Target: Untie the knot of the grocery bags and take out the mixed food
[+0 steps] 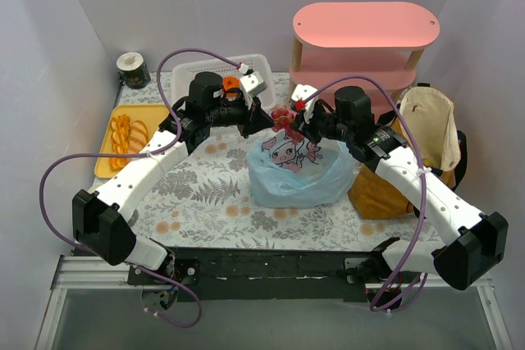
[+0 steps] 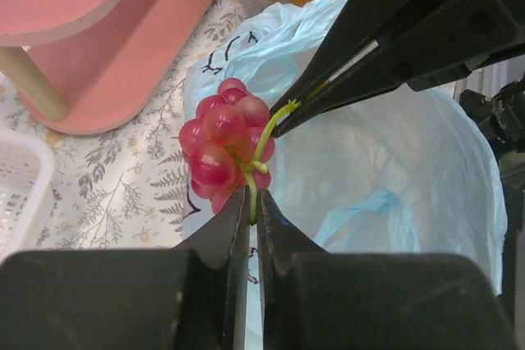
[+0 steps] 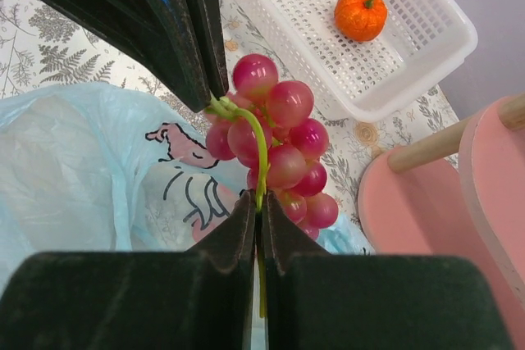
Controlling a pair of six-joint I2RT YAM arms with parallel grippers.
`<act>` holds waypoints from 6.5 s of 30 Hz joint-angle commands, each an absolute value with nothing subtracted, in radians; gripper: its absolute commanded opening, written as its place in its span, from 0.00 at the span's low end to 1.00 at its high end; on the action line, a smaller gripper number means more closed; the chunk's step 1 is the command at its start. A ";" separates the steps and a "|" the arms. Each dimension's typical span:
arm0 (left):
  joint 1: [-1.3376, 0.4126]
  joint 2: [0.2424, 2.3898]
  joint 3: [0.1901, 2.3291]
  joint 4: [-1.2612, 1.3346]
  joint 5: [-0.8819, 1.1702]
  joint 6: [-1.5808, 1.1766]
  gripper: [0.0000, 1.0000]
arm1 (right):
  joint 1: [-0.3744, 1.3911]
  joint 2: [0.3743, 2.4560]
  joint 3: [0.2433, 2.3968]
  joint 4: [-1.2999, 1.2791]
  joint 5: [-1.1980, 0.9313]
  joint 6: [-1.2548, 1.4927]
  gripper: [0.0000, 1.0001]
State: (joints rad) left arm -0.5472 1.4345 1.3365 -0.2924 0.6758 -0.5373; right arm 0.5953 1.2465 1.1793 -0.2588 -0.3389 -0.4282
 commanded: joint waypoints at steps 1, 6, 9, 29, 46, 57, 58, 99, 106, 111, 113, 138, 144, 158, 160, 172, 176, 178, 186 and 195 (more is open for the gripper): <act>-0.552 1.424 1.373 -0.264 0.689 -0.528 0.00 | 0.594 1.244 1.175 -0.219 -0.330 -0.420 0.17; -0.552 1.407 1.422 -0.273 0.683 -0.511 0.00 | 0.594 1.187 1.158 -0.296 -0.296 -0.459 0.60; -0.552 1.408 1.460 -0.294 0.677 -0.483 0.00 | 0.594 1.135 1.123 -0.321 -0.253 -0.483 0.67; -0.528 1.581 1.671 -0.262 0.060 -0.136 0.00 | 0.548 1.066 1.023 -0.345 -0.238 -0.494 0.67; -0.451 1.796 1.677 -0.189 -0.103 -0.293 0.00 | 0.531 1.077 1.006 -0.344 -0.241 -0.497 0.66; -0.436 1.924 1.641 -0.199 -0.100 -0.511 0.00 | 0.528 1.095 0.997 -0.344 -0.241 -0.508 0.66; -0.433 1.930 1.625 -0.201 -0.101 -0.523 0.00 | 0.528 1.095 0.994 -0.347 -0.239 -0.509 0.66; -0.319 1.763 1.482 -0.159 -0.244 -0.317 0.84 | 0.523 1.074 1.047 -0.385 -0.239 -0.503 0.65; -0.382 1.576 1.522 -0.262 0.242 -0.367 0.98 | 0.518 1.132 1.221 -0.403 -0.242 -0.479 0.66; -0.445 1.539 1.555 -0.421 0.633 -0.406 0.98 | 0.512 1.167 1.301 -0.381 -0.171 -0.462 0.65; -0.465 1.545 1.540 -0.440 0.679 -0.425 0.98 | 0.496 1.177 1.339 -0.350 -0.109 -0.437 0.66; -0.466 1.380 1.225 -0.792 0.381 -0.110 0.00 | 0.279 1.229 1.577 -0.851 0.261 -0.456 0.70; -0.460 1.093 0.979 -0.828 0.140 -0.129 0.00 | 0.229 1.226 1.625 -1.054 0.267 -0.437 0.73; -0.483 0.925 0.977 -0.747 -0.336 -0.250 0.83 | 0.167 1.252 1.549 -1.307 0.114 -0.492 0.42; -0.486 0.968 1.041 -0.721 -0.348 -0.270 0.90 | 0.170 1.261 1.575 -1.310 -0.031 -0.558 0.11; -0.505 1.187 1.397 -0.401 -0.376 -0.367 0.98 | 0.739 1.422 1.701 -1.284 -0.581 -0.584 0.01; -0.508 1.232 1.402 -0.275 -0.397 -0.345 0.98 | 0.837 1.595 1.896 -1.310 -0.539 -0.679 0.01; -0.506 1.255 1.419 -0.259 -0.393 -0.351 0.98 | 0.883 1.640 1.978 -1.310 -0.520 -0.751 0.01; -0.572 1.296 1.477 -0.454 -0.035 -0.425 0.98 | 0.966 1.582 1.976 -1.299 -0.367 -0.824 0.47; -0.617 1.511 1.638 -0.522 0.170 -0.491 0.98 | 0.922 1.388 1.977 -1.094 -0.074 -0.637 0.98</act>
State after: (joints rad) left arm -0.6094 1.4174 1.5501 -0.4797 0.0856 -0.4622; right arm 0.9619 1.4380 1.9079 -1.2179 -0.2539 -0.7055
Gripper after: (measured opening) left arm 0.981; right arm 0.979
